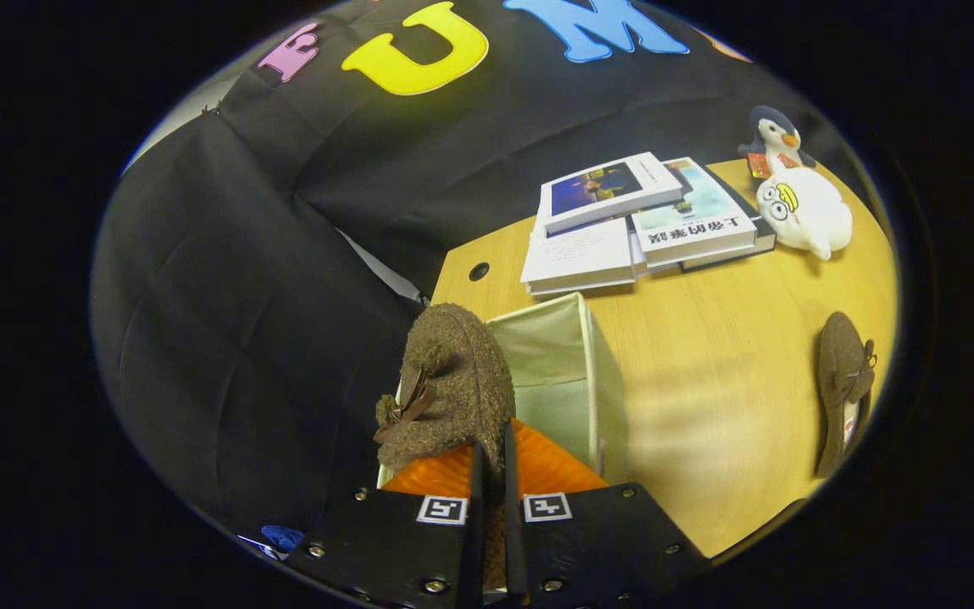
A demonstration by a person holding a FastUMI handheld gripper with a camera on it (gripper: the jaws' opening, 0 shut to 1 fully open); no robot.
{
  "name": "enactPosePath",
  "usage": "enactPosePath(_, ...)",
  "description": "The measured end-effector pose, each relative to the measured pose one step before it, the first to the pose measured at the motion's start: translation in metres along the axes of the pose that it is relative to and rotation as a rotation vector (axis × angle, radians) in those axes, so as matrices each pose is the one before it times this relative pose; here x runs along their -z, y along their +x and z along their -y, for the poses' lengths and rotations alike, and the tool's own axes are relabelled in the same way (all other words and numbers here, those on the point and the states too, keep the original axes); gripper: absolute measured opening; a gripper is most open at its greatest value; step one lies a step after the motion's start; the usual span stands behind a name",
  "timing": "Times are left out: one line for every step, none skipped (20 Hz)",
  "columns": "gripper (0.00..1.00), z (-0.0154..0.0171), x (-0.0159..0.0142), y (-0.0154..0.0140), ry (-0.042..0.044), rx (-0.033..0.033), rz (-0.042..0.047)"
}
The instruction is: Open the storage box then place both shoes into the box .Put the left shoe in first, then the right shoe, with the right side of both shoes facing outward in a uniform manner.
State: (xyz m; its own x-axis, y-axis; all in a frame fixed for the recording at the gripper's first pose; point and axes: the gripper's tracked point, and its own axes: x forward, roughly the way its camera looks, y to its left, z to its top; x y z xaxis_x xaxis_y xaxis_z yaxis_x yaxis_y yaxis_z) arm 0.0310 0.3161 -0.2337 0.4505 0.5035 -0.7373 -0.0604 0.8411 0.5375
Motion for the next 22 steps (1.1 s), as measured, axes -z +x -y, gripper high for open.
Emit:
enactPosePath(0.10, -0.00024, 0.00535, 0.00738, 0.00233, 0.01075, -0.00729)
enactPosePath(0.10, -0.00050, 0.00594, 0.00824, 0.00490, 0.01314, -0.00623)
enactPosePath(0.10, 0.00003, 0.00402, 0.00737, 0.00811, 0.01146, -0.00421)
enactPosePath(0.10, -0.00001, 0.00503, 0.00736, 0.00839, 0.00872, -0.00394)
enactPosePath(0.10, -0.00032, 0.00402, 0.00682, 0.00905, 0.00856, -0.00430)
enactPosePath(0.10, 0.00103, 0.00459, 0.00551, 0.01032, 0.01138, -0.00256)
enactPosePath(0.10, 0.00096, 0.00242, 0.00625, 0.00732, 0.01512, -0.00316)
enactPosePath(0.10, 0.00026, 0.00421, 0.00514, 0.00840, 0.01728, -0.00090)
enactPosePath(0.10, -0.00004, 0.00184, 0.00579, 0.00440, 0.01267, -0.00092)
enactPosePath(0.10, -0.00076, 0.00295, 0.00486, 0.00568, 0.01135, -0.00113)
enactPosePath(0.10, -0.00133, 0.00267, 0.00463, 0.00530, 0.00957, -0.00208)
enactPosePath(0.10, -0.00062, 0.00373, 0.00305, 0.00923, 0.01480, -0.00288)
enactPosePath(0.10, 0.00125, 0.00157, 0.00483, 0.00347, 0.01670, -0.00433)
enactPosePath(0.10, -0.00022, 0.00296, 0.00349, 0.00215, 0.01523, -0.00652)
enactPosePath(0.10, 0.00113, 0.00241, 0.00401, -0.00621, 0.01983, -0.00881)
enactPosePath(0.10, 0.00046, 0.00053, 0.00049, -0.01789, 0.01800, 0.00177)
enactPosePath(0.10, 0.00036, -0.00017, 0.00090, -0.02150, 0.00838, 0.00349)
enactPosePath(0.10, -0.00390, 0.00207, 0.00102, -0.01505, -0.01417, -0.00461)
enactPosePath(0.12, -0.00357, 0.00178, 0.00112, -0.01449, -0.02059, -0.00556)
enactPosePath(0.25, -0.00675, 0.00207, -0.00305, -0.01542, -0.02999, -0.00222)
enactPosePath(0.36, -0.00675, 0.00427, -0.00262, -0.01378, -0.03401, -0.01319)
enactPosePath(0.50, -0.00780, 0.00068, -0.00285, -0.00897, -0.04175, 0.00540)
